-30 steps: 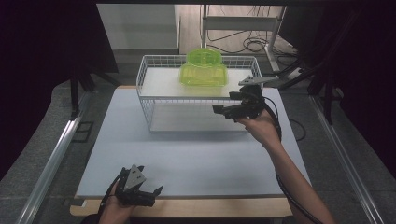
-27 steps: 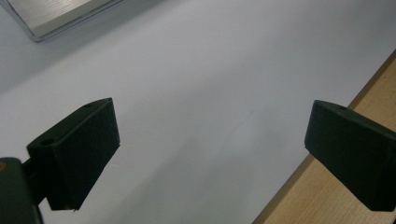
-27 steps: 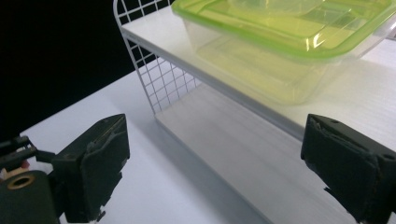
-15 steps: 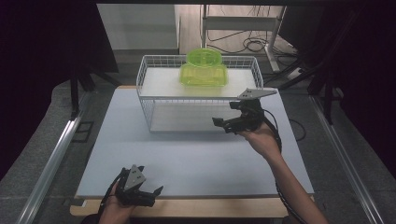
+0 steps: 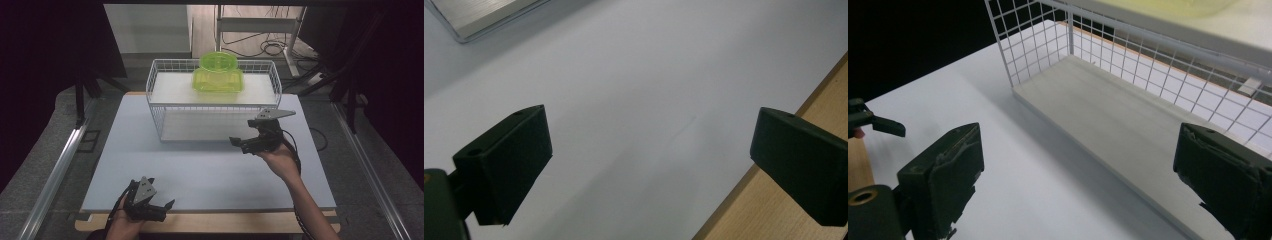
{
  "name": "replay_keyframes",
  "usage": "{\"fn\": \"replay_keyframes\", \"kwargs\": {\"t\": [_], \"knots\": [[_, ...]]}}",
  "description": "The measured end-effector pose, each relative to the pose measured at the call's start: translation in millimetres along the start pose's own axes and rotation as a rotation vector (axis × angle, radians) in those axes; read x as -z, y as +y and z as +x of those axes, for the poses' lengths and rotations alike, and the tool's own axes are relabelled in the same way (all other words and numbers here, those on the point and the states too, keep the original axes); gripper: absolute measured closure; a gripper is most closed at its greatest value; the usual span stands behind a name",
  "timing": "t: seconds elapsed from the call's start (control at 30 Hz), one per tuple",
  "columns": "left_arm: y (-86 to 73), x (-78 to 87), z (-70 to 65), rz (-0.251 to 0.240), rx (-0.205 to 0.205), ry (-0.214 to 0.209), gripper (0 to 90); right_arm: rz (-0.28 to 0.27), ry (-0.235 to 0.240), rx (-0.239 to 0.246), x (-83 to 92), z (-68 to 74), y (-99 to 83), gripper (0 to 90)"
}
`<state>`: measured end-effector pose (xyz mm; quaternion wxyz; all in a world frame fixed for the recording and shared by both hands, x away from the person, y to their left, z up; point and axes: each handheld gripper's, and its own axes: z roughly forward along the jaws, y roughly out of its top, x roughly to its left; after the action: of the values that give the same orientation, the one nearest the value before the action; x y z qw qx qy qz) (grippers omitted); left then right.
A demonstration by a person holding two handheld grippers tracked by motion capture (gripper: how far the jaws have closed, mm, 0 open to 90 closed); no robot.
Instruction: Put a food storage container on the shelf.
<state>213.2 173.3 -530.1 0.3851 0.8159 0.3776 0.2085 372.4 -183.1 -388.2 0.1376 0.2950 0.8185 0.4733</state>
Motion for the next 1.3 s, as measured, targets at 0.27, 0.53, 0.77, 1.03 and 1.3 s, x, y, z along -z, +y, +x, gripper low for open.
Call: {"fn": "replay_keyframes", "kwargs": {"t": [0.27,0.53,0.77,1.03,1.3], "knots": [[0.0,0.0,-0.4,0.002,-0.004,-0.001,3.1,0.029,-0.028,0.000,-1.3,-0.1,-18.2,3.1],[0.1,0.5,-0.6,-0.001,-0.007,-0.003,3.1,0.026,-0.033,-0.006,3.6,4.2,-38.3,1.8],[0.2,0.4,-0.8,0.000,-0.008,-0.003,3.2,0.022,-0.030,0.003,7.0,12.1,-50.4,1.3],[0.3,0.2,-1.1,0.000,-0.009,-0.003,3.2,0.016,-0.032,0.007,12.7,19.6,-65.9,1.4],[0.3,-0.3,-1.3,0.002,-0.010,-0.005,3.2,0.036,-0.044,-0.004,18.8,18.1,-88.1,1.4]]}}
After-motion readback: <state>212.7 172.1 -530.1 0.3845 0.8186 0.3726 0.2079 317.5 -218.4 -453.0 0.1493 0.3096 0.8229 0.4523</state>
